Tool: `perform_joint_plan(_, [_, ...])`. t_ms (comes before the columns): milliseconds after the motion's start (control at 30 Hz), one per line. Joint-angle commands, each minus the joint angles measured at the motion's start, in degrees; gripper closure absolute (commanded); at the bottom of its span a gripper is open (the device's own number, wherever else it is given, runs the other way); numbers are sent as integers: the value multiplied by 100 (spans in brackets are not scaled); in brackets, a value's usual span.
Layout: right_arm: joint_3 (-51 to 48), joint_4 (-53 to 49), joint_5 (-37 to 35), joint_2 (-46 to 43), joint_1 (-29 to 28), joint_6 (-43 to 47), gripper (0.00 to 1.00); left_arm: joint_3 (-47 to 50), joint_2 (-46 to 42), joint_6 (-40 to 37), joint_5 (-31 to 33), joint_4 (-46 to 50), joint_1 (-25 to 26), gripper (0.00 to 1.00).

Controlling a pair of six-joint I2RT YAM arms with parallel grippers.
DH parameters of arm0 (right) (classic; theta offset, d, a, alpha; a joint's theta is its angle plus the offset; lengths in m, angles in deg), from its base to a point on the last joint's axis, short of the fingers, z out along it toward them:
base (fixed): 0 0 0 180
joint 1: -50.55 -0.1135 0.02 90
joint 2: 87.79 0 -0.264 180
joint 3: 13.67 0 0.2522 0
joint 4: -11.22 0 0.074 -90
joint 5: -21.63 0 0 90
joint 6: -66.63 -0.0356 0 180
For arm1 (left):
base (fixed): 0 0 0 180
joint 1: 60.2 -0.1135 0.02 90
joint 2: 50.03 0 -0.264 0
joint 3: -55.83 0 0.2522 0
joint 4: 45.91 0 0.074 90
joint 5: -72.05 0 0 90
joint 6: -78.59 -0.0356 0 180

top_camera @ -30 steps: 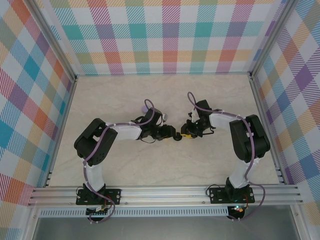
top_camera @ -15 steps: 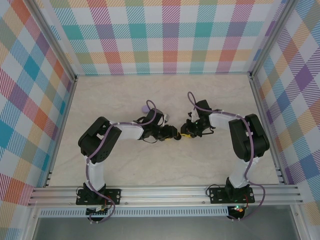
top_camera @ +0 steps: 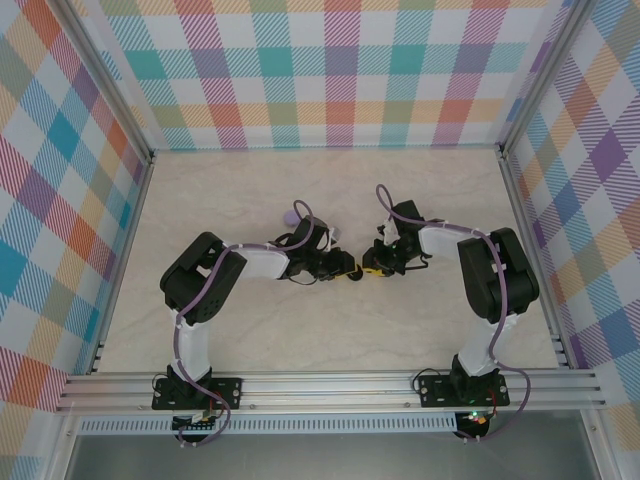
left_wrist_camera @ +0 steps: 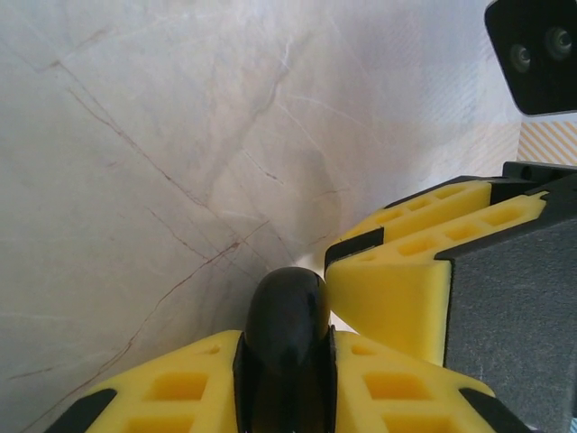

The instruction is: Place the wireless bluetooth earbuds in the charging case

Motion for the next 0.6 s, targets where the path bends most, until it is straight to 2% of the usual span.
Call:
perform_joint_plan(0, [-89,-6,23,-170,-15,-38,76,-12,49,15,-10,-10,121,77])
perform_joint_plan(300, [-353,12,-112,-1234,203,68,67,162,-529,-239,227,112,-23,77])
perform_joint_plan(567, [-675,245,668,-2330,527,598,59,440,-1533,-860,135,-7,-259,77])
